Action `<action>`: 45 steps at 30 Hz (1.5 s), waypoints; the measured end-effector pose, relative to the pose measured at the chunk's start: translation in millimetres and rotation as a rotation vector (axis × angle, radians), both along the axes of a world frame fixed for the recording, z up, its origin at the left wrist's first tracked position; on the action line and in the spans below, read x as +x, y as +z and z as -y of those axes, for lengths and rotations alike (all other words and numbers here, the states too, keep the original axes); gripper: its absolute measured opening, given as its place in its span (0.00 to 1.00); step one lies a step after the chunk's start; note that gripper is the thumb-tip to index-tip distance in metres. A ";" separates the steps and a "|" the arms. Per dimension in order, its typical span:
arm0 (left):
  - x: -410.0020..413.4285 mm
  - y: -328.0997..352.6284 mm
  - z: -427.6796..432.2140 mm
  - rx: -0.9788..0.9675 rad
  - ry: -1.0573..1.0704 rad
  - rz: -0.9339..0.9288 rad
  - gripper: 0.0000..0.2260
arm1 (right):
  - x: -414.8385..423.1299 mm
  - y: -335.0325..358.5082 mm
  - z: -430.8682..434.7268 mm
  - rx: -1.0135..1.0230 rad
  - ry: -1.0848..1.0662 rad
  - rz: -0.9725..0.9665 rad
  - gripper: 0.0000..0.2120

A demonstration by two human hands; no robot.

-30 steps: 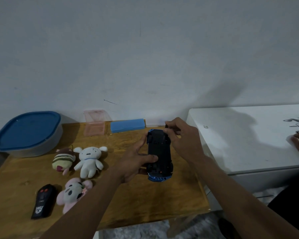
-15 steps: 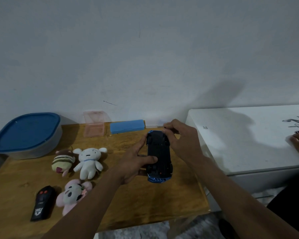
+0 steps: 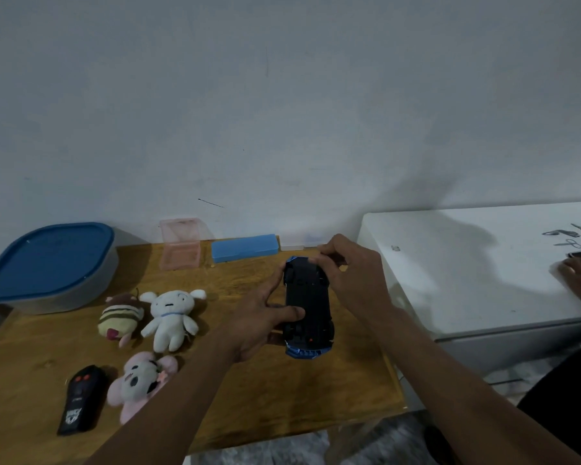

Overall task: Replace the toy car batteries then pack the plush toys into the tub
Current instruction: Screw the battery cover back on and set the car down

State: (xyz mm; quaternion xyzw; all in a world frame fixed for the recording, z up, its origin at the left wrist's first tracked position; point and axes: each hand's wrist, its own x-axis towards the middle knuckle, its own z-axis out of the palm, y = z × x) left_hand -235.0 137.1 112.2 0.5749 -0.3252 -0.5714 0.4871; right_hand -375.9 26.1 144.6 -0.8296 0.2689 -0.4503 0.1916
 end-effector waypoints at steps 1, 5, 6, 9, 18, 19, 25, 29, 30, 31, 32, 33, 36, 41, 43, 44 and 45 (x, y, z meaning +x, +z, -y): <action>-0.4 -0.6 0.0 -0.003 -0.001 -0.001 0.39 | -0.6 -0.6 0.4 0.001 -0.028 -0.013 0.08; -1.9 -3.3 -1.6 -0.007 -0.001 -0.021 0.39 | -5.8 -5.7 1.3 0.040 -0.090 0.012 0.09; -2.7 -4.0 -1.7 -0.006 -0.003 -0.021 0.39 | -7.8 -7.1 -0.2 0.042 -0.077 0.017 0.08; -6.8 -6.5 -1.0 0.006 0.003 -0.026 0.39 | -14.3 -11.1 -6.1 0.004 -0.038 0.004 0.08; -31.7 -19.9 1.5 0.066 -0.006 -0.037 0.40 | -33.9 -22.8 -9.1 -0.014 -0.066 -0.035 0.04; -34.8 -21.2 2.3 0.071 0.004 -0.043 0.40 | -36.7 -23.2 -9.6 -0.008 -0.054 -0.035 0.03; -53.0 -33.1 3.2 0.088 -0.012 -0.025 0.40 | -50.9 -32.8 -8.3 0.077 -0.075 -0.090 0.06; -63.3 -41.1 -0.5 0.095 -0.013 -0.035 0.40 | -64.5 -40.4 -9.3 0.333 -0.194 0.009 0.03; -65.8 -43.2 -1.7 0.095 -0.004 -0.033 0.40 | -67.9 -39.7 -8.9 0.407 -0.229 0.039 0.02; -68.3 -45.6 -3.4 0.099 0.007 -0.034 0.41 | -70.9 -39.4 -7.2 0.458 -0.268 0.055 0.04; -70.7 -49.1 -5.6 0.106 0.019 -0.035 0.41 | -74.3 -39.0 -4.8 0.490 -0.303 0.052 0.07; -73.0 -53.0 -8.2 0.111 0.030 -0.038 0.41 | -78.1 -39.6 -1.2 0.515 -0.336 0.029 0.08; -79.6 -65.9 -17.3 0.130 0.073 -0.076 0.40 | -91.8 -54.1 10.1 0.663 -0.398 -0.191 0.10; -89.1 -81.9 -28.4 0.170 0.148 -0.160 0.41 | -106.7 -113.7 11.2 0.974 -0.357 -0.487 0.06; -91.0 -85.7 -33.2 0.174 0.159 -0.171 0.41 | -106.6 -128.7 7.8 0.985 -0.369 -0.524 0.06; -91.8 -86.5 -35.7 0.176 0.164 -0.176 0.40 | -106.0 -133.7 6.5 0.996 -0.375 -0.526 0.05; -92.5 -86.7 -37.5 0.179 0.170 -0.182 0.40 | -105.3 -138.1 5.5 1.003 -0.374 -0.531 0.04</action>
